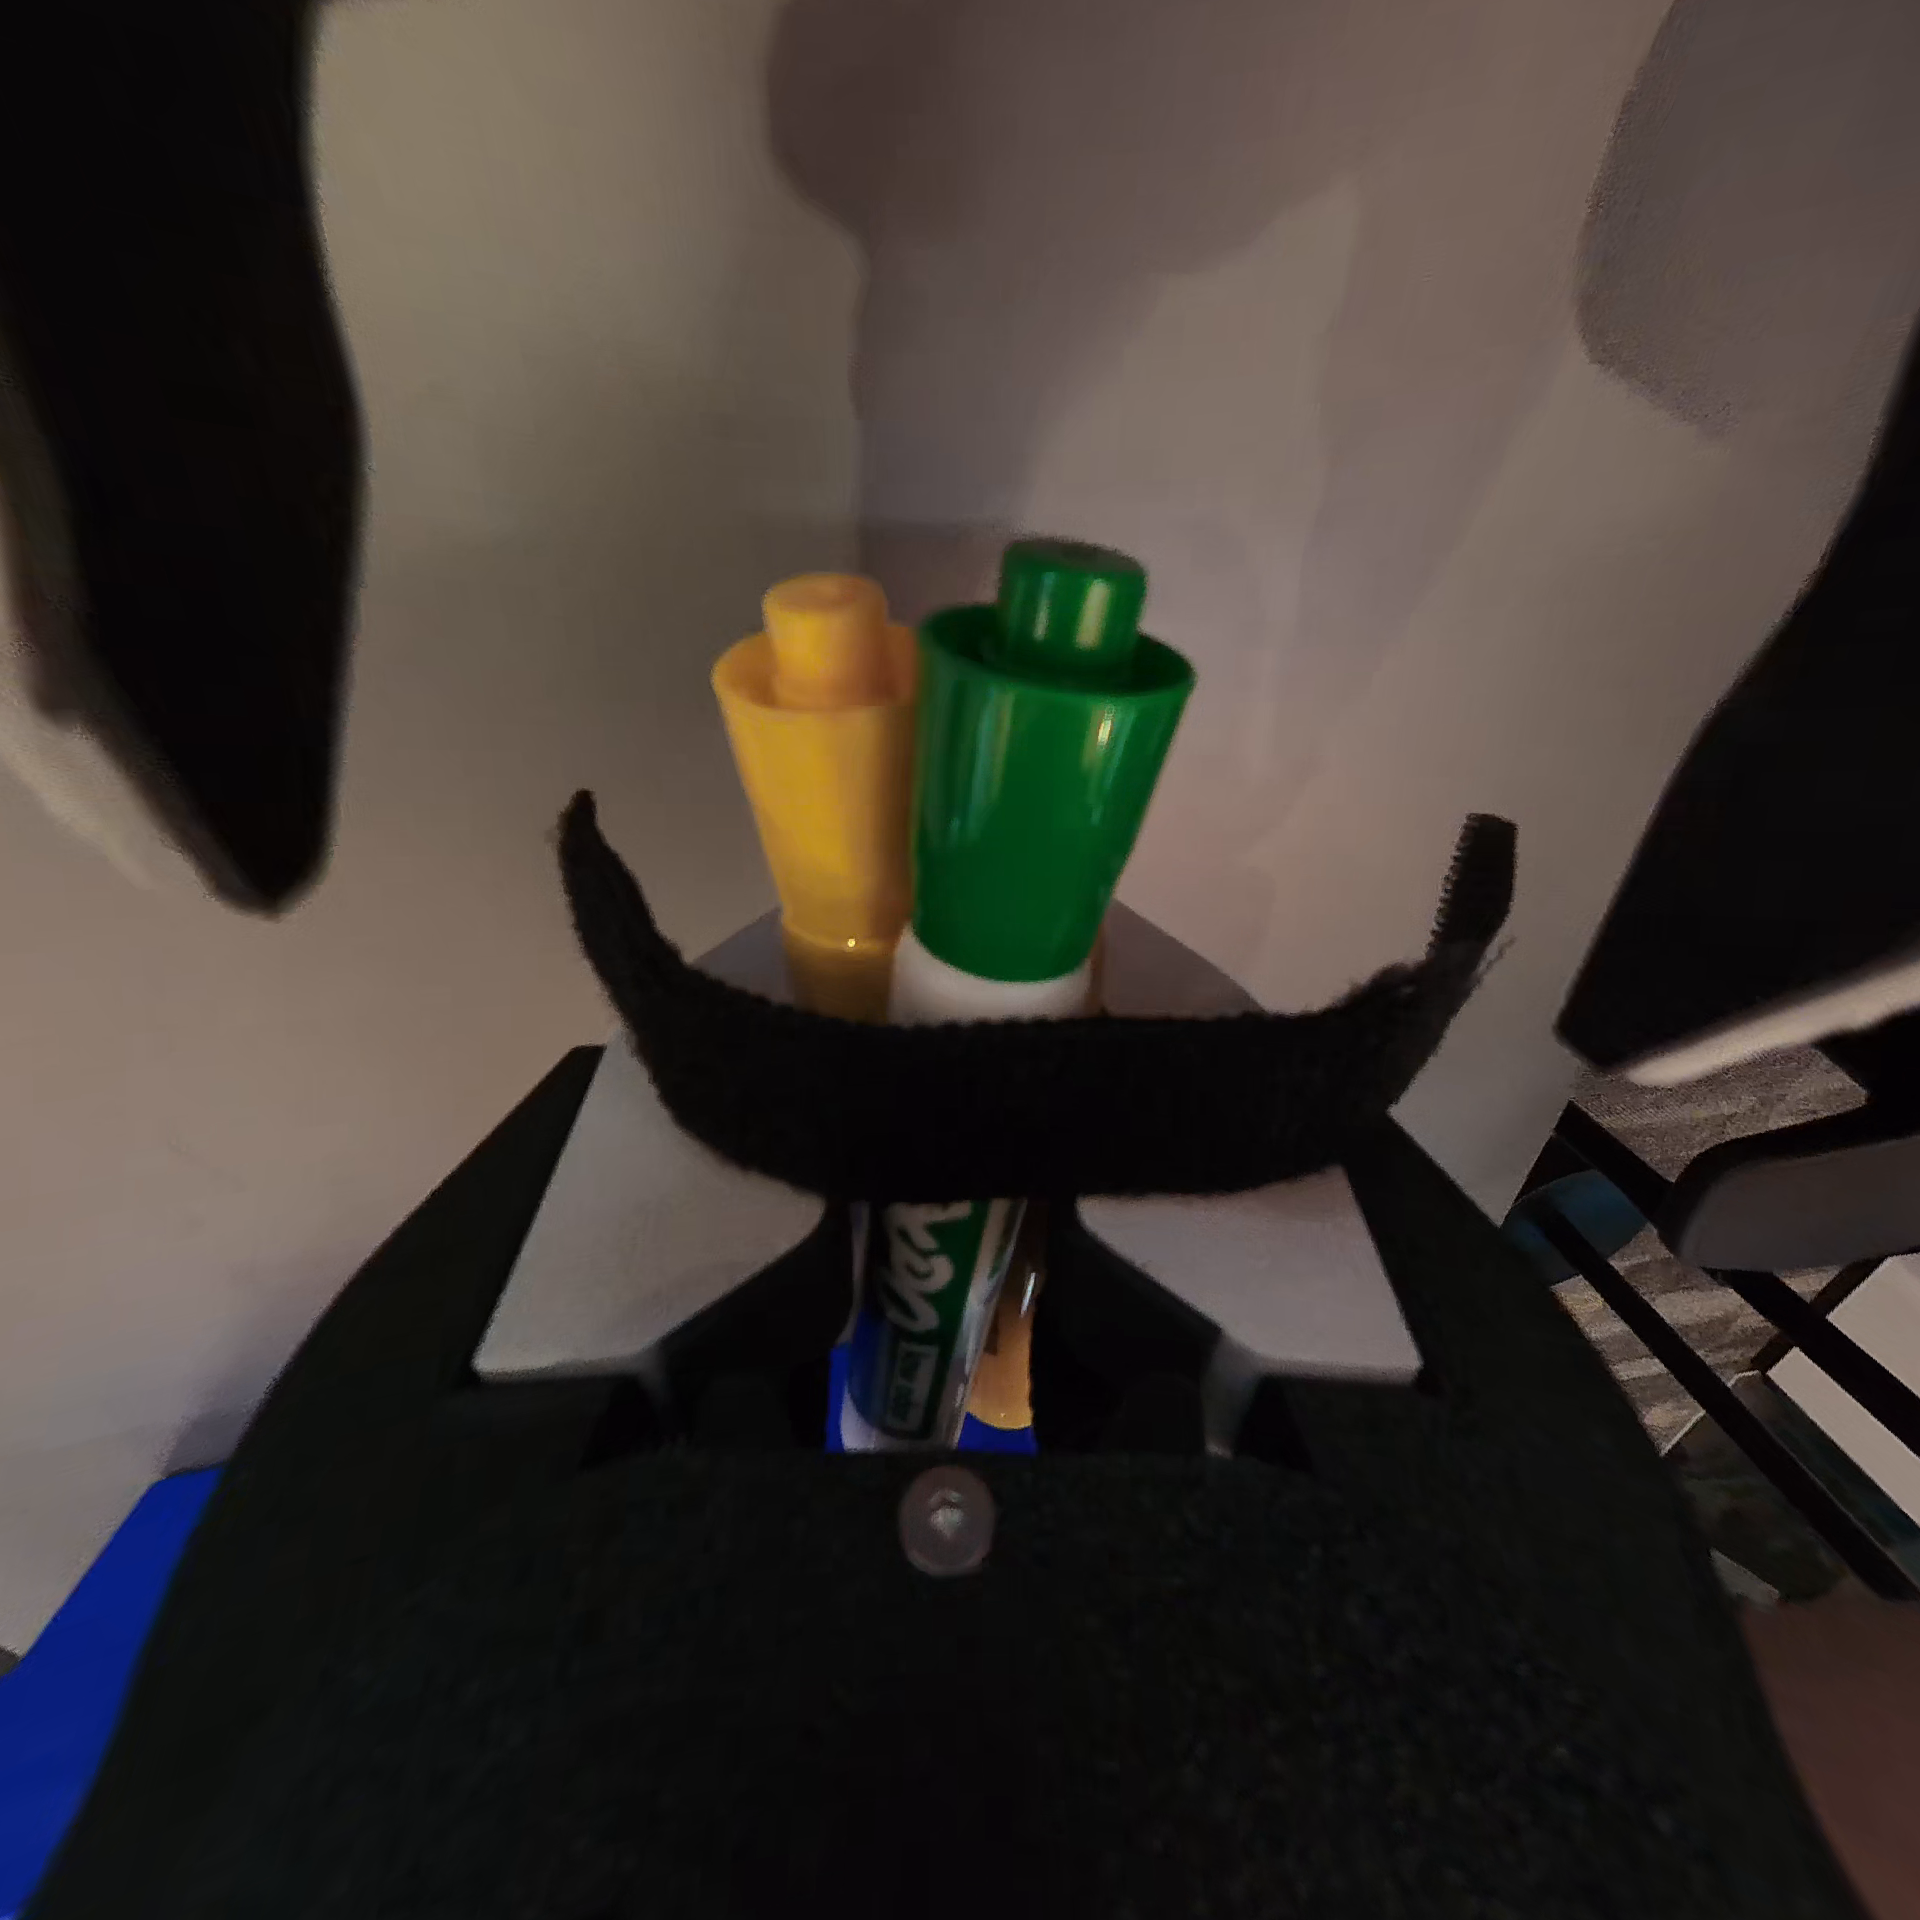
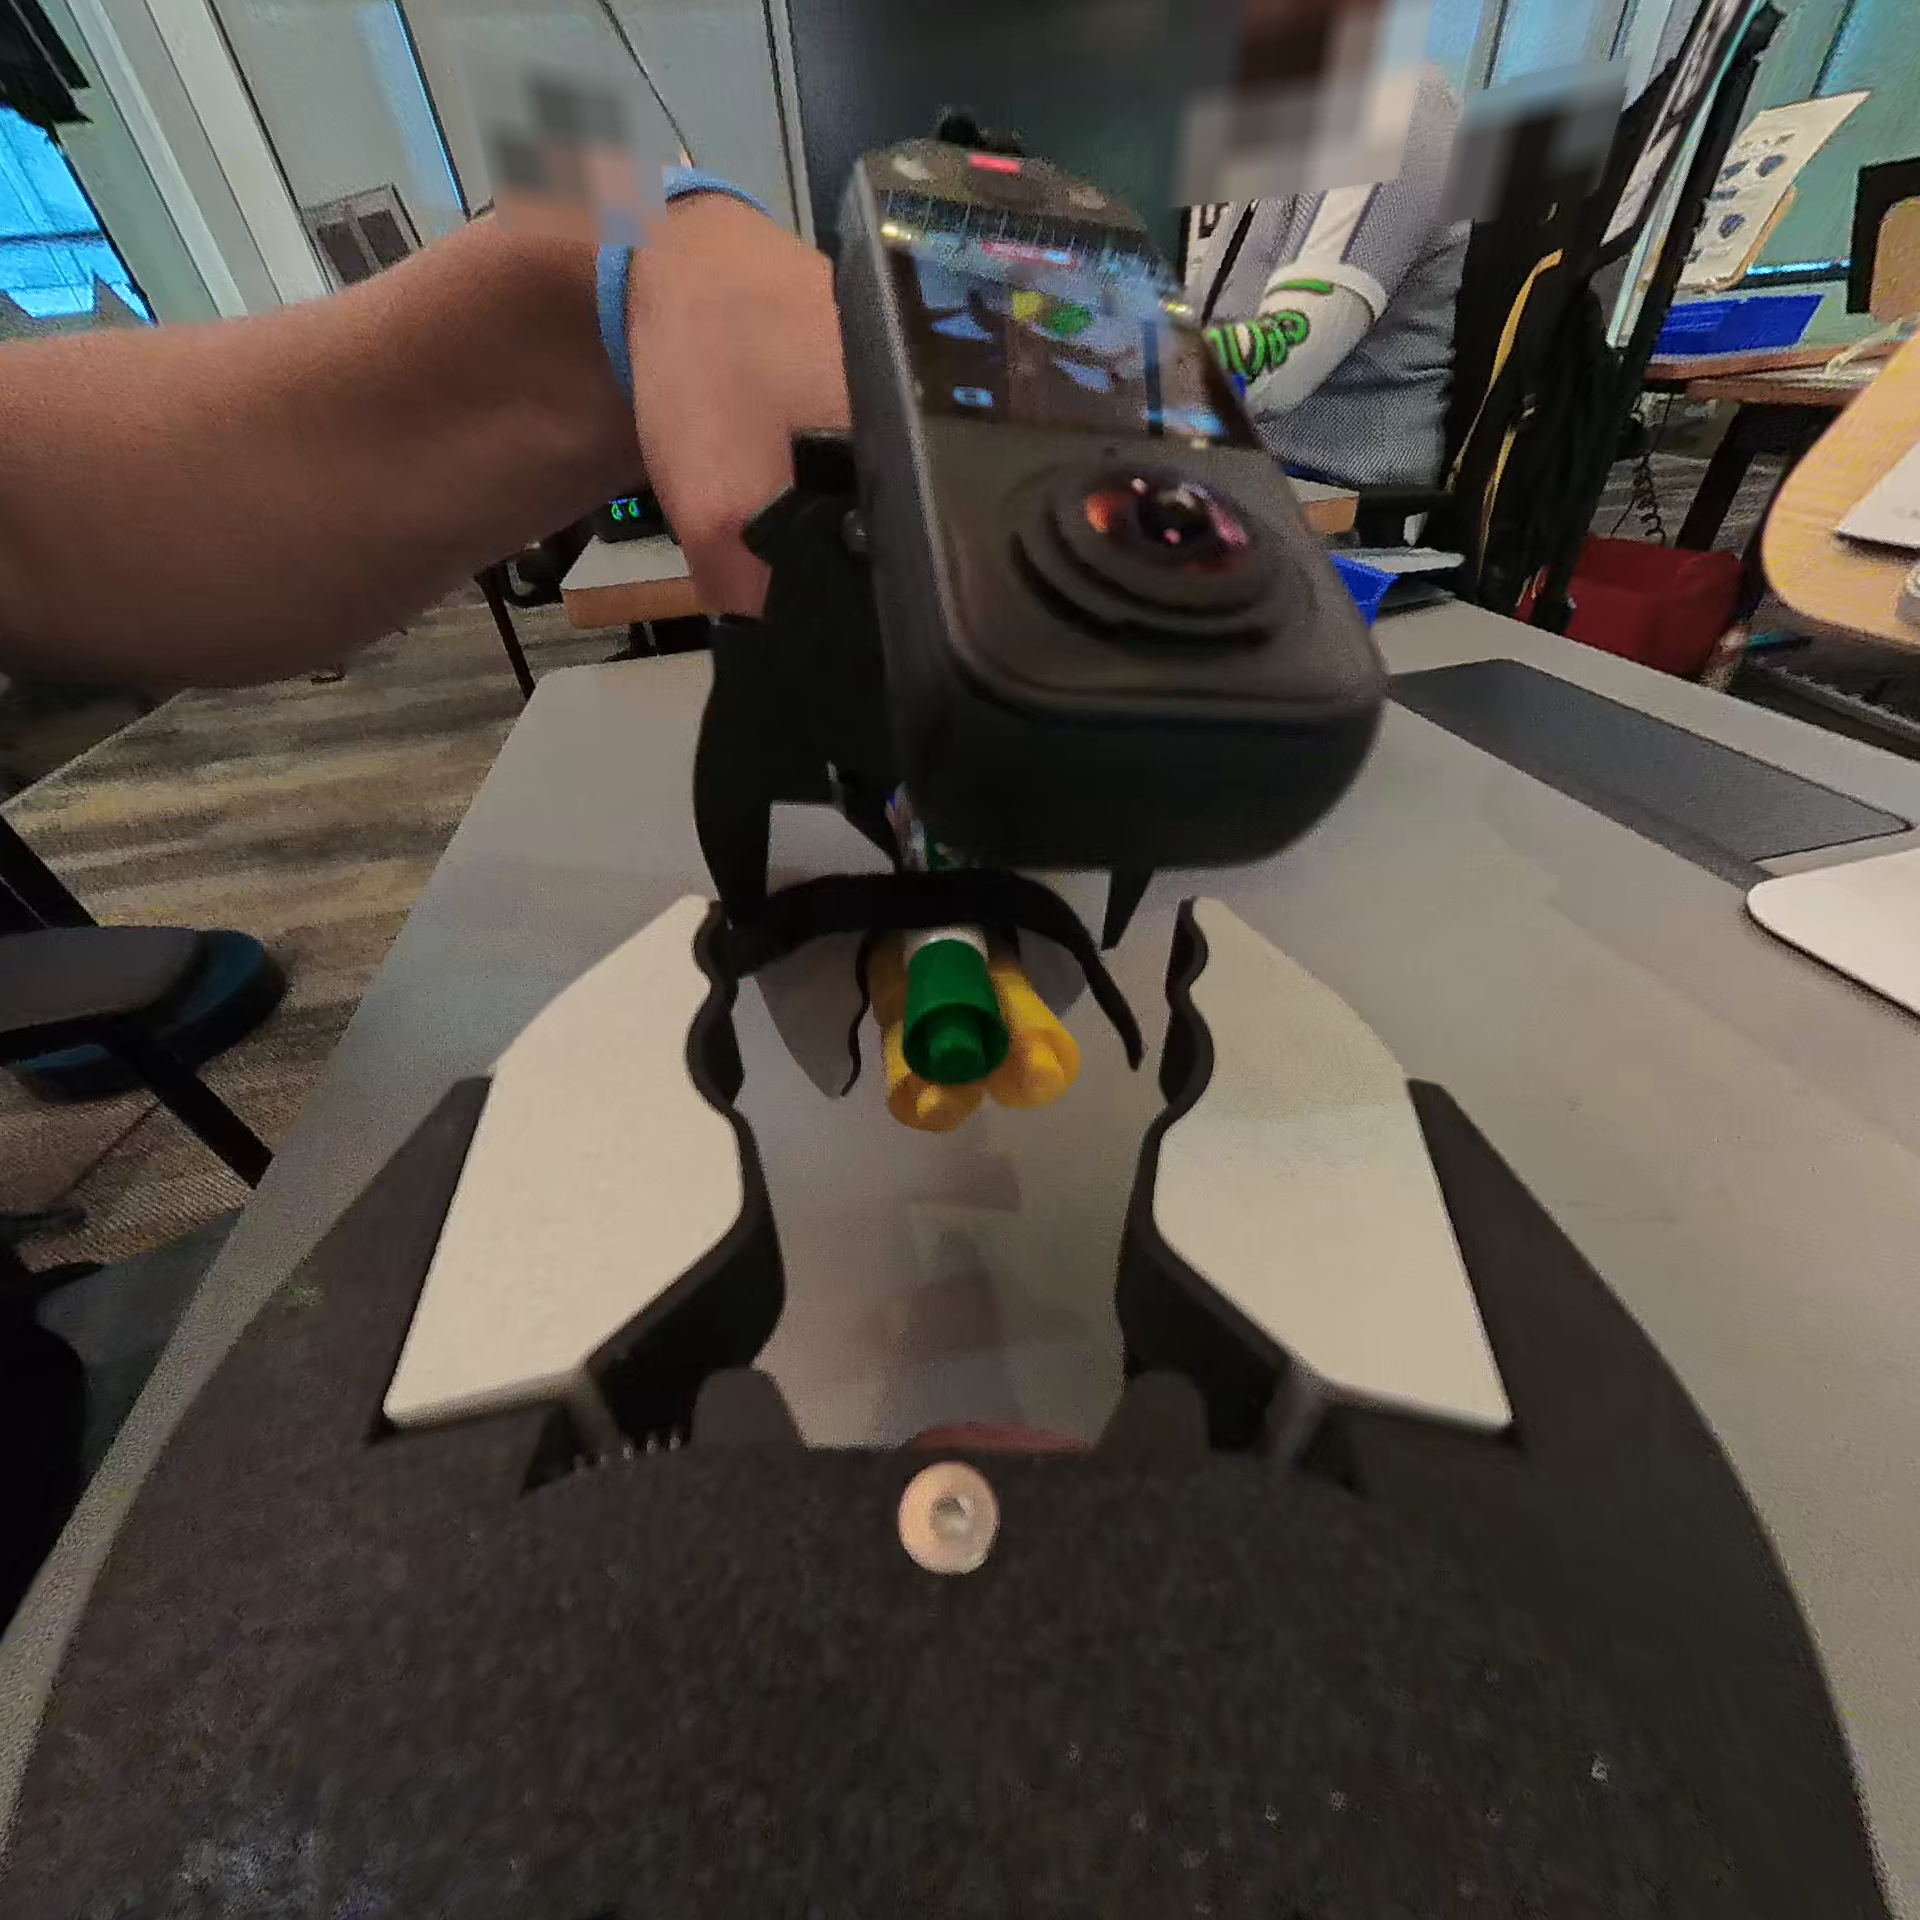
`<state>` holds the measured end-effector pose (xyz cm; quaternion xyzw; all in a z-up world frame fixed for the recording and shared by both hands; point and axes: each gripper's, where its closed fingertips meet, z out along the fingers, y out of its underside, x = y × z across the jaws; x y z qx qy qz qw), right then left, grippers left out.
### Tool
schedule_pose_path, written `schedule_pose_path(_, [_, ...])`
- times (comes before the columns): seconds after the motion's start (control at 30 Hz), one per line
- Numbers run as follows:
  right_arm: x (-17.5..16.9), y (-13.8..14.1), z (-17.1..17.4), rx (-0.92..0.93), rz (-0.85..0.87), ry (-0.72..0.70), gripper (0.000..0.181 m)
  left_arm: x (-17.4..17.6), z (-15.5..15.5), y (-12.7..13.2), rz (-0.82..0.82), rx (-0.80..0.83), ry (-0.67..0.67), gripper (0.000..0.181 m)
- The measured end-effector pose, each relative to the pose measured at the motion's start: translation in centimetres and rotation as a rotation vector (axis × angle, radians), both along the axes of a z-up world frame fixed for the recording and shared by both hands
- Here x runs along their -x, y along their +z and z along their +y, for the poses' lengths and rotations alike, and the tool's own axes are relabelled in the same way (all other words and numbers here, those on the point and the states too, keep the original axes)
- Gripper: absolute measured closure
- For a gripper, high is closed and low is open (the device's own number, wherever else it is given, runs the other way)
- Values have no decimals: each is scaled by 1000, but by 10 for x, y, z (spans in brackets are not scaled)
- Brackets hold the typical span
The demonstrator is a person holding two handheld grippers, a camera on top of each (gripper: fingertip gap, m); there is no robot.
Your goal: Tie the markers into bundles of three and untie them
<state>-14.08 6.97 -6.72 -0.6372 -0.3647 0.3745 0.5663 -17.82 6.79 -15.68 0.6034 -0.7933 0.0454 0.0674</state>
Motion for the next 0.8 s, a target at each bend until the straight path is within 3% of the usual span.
schedule_pose_path(0.8, [1, -20, -4, 50, -102, 80, 117, -23, -3, 5, -3, -6, -17, 140])
